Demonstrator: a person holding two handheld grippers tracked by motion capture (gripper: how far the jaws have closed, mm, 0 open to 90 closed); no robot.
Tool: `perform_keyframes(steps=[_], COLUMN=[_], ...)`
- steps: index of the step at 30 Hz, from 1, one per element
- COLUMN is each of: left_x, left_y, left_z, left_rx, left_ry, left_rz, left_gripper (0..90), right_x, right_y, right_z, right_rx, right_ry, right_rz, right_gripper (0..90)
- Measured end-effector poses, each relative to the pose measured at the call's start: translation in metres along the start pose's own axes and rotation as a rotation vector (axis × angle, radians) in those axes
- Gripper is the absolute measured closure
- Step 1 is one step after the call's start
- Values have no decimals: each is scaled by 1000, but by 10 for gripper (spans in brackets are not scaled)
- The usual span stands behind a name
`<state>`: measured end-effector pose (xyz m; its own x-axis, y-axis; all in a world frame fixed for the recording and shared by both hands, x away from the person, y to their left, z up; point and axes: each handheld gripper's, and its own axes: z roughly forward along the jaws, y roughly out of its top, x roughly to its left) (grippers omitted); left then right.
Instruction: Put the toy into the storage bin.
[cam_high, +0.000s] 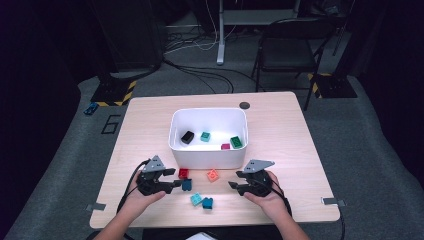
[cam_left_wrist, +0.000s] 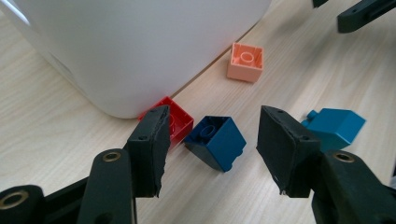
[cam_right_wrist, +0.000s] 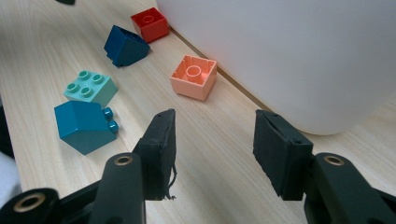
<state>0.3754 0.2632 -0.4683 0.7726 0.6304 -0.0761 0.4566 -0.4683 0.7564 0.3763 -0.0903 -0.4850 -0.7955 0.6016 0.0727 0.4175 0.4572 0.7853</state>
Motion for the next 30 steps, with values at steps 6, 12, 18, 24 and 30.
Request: perform_keyframes(steps=[6,12,18,24,30], left_x=[-5,-5,-7,-11,-16], left_y=[-6,-13,-13,-13,-11], left_z=[17,31,40,47,53], left_rx=[15,34,53,58,68], left_ry=[-3,-3,-11,-7,-4], left_rz=[-5,-24,-33,-27,-6], left_gripper=[440,442,442,442,461], right_x=[0,0,0,-1,0], right_y=[0,0,0,0,0], right_z=[-1,-1,-1,-1,-1], right_rx=[-3,-4,-5,-8,-4], right_ry=[-1,-2,-3,-6,-1], right_rz=[5,-1,5,4,2], right_gripper=[486,484,482,482,482])
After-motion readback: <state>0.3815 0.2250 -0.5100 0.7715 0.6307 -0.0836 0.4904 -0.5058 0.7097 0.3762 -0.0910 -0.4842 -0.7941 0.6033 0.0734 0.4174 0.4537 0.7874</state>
